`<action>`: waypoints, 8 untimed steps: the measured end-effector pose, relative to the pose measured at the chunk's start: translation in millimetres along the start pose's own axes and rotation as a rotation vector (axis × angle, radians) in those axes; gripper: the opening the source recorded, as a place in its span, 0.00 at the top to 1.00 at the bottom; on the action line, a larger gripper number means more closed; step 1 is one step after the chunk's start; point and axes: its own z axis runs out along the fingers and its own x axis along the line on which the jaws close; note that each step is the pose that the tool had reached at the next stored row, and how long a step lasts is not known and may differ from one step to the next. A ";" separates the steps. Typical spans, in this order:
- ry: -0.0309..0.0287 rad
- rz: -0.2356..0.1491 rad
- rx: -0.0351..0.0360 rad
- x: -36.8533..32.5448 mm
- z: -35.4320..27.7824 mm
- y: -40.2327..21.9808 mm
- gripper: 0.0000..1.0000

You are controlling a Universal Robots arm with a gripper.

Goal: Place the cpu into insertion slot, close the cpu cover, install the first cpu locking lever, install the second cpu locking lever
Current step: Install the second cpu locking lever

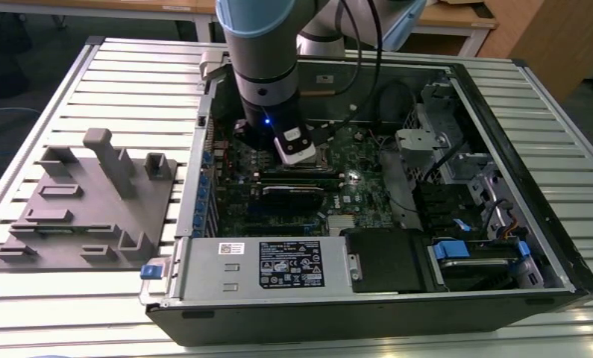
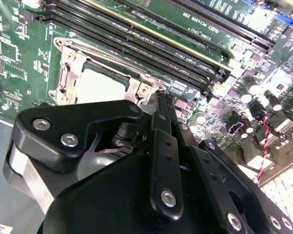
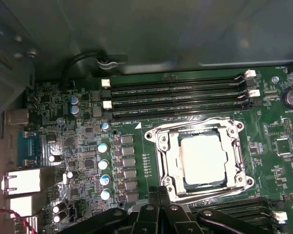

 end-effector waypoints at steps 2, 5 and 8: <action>-0.0001 0.001 0.0001 -3.4 0.4 0.5 0.89; -0.0004 0.003 0.0011 -11.5 1.4 1.6 0.89; -0.0003 0.005 0.0018 -19.4 2.3 2.7 0.89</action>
